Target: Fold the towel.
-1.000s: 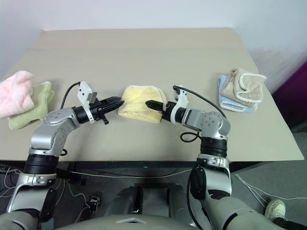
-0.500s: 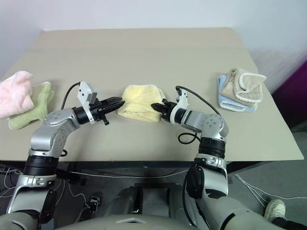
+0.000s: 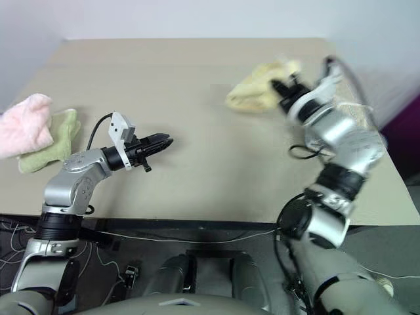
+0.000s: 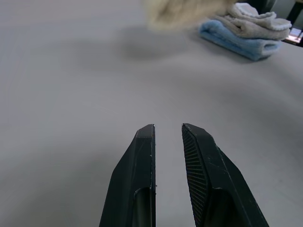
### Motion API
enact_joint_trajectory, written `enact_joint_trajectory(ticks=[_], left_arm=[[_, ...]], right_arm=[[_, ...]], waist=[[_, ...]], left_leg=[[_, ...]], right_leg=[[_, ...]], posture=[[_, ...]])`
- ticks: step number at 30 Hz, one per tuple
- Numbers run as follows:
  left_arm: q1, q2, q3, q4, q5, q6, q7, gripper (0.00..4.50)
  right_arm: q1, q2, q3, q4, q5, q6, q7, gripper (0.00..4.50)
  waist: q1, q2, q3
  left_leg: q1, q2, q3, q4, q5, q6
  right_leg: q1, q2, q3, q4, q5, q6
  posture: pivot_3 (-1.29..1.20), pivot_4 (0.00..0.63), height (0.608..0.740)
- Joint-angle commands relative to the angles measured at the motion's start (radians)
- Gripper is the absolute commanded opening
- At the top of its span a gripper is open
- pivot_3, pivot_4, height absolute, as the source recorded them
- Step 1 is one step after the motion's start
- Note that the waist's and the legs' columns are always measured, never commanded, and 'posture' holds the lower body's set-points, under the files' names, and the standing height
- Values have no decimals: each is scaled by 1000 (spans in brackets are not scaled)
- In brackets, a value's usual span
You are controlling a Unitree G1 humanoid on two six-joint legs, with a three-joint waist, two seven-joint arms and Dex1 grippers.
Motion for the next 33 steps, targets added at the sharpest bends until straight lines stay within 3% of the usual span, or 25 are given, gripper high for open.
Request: enact_joint_trajectory(ticks=[1,5,14,21,22,33], left_arm=[[-23,-13,-8,-15,-11,-15,-8,930],[-30,-25,-16,-10,-9,-16,-13,930],[-37,-38,-37,-9,-9,-11,-24,930],[-35,-40,-40,-13,-9,-10,-28,930],[-34,-40,-41,-14,-8,-9,-28,930],[-26,-47,-46,-22,-12,-6,-31,930]], right_arm=[[-34,-94,-68,27,-2,-76,-70,26],[31,-119,-137,37,-8,-95,-218,26],[176,8,-197,-41,78,-41,-471,26],[213,-2,-148,-88,72,-70,-497,26],[217,-4,-143,-95,74,-73,-493,600],[257,-31,-88,-214,128,-101,-437,4222]], waist=[[0,0,0],[-6,0,0],[-5,1,0],[-5,1,0],[-5,1,0],[-4,1,0]], left_leg=[[0,0,0,0,0,0],[0,1,1,0,0,0],[1,2,3,0,0,0],[1,1,3,1,0,0],[1,1,3,1,0,0],[1,1,3,1,0,0]], right_leg=[[0,0,0,0,0,0],[0,1,1,1,0,0],[0,1,3,2,0,0],[0,2,3,2,0,0],[0,2,3,2,0,0],[0,2,3,2,0,0]], posture=[[0,150,740],[0,150,740],[0,150,740],[0,150,740],[0,150,740],[0,150,740]])
